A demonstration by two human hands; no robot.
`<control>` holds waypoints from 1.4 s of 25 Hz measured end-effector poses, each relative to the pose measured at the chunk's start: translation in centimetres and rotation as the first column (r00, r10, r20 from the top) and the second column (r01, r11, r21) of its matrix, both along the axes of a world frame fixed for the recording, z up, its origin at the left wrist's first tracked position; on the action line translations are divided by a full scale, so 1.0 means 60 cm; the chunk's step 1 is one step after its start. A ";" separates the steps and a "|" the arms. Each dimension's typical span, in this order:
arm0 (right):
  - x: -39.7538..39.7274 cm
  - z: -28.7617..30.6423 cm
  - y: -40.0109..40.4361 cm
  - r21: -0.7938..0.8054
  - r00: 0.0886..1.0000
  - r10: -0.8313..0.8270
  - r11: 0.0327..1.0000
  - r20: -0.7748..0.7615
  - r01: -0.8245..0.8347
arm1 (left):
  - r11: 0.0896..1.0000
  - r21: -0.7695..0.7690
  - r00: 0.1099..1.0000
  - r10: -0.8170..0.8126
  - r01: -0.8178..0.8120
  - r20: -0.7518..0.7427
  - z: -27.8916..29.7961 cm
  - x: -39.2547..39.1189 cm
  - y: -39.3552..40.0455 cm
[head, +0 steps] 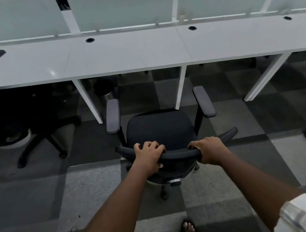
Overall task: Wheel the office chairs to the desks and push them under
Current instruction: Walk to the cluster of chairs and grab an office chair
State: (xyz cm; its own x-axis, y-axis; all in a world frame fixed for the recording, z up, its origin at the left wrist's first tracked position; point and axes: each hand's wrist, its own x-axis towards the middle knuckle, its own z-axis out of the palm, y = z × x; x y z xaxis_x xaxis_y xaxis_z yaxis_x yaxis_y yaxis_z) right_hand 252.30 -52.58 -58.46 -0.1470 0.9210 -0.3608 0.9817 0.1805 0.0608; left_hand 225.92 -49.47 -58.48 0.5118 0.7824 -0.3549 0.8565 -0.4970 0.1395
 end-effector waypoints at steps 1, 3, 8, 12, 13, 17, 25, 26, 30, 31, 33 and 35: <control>0.000 -0.001 0.020 0.006 1.000 -0.001 1.000 0.002 0.000 | 1.000 -0.001 1.000 0.004 -0.004 -0.004 -0.002 -0.002 0.017; 0.001 -0.003 0.059 0.016 1.000 0.006 1.000 0.008 -0.006 | 1.000 -0.013 1.000 0.013 -0.013 -0.005 -0.005 -0.002 0.051; 0.016 -0.001 0.143 0.021 1.000 0.013 1.000 -0.008 -0.013 | 0.997 -0.070 1.000 0.030 -0.031 -0.006 -0.004 0.013 0.138; 0.039 0.010 0.184 0.011 1.000 0.010 1.000 -0.017 -0.010 | 0.991 -0.130 0.997 -0.013 0.023 0.080 -0.004 0.024 0.194; 0.045 0.012 0.190 0.015 1.000 0.008 1.000 -0.015 -0.007 | 0.991 -0.130 0.993 -0.027 0.042 0.113 -0.005 0.027 0.204; 0.057 0.021 0.220 -0.023 1.000 -0.014 1.000 0.002 0.014 | 0.985 -0.144 0.976 -0.060 0.091 0.208 -0.007 0.012 0.253; -0.175 0.074 0.301 0.137 0.914 -0.010 0.988 -0.405 0.072 | 0.985 0.121 0.985 0.103 -0.120 0.137 -0.009 -0.299 0.420; -0.235 0.078 0.336 0.228 0.902 0.021 0.970 -0.432 0.087 | 0.981 0.119 0.981 0.138 -0.155 0.140 -0.007 -0.337 0.442; -0.461 0.076 0.503 0.386 0.919 0.081 0.919 -0.386 0.081 | 0.949 0.131 0.950 0.265 -0.287 0.162 -0.019 -0.486 0.525; -0.502 0.066 0.534 0.376 0.929 0.074 0.924 -0.363 0.073 | 0.939 0.141 0.944 0.292 -0.314 0.157 -0.024 -0.515 0.541; -0.568 0.036 0.589 0.325 0.942 0.057 0.944 -0.331 0.057 | 0.925 0.178 0.940 0.314 -0.335 0.133 -0.034 -0.564 0.581; -0.618 0.000 0.644 0.277 0.954 0.063 0.960 -0.293 0.022 | 0.917 0.220 0.942 0.315 -0.333 0.111 -0.049 -0.600 0.626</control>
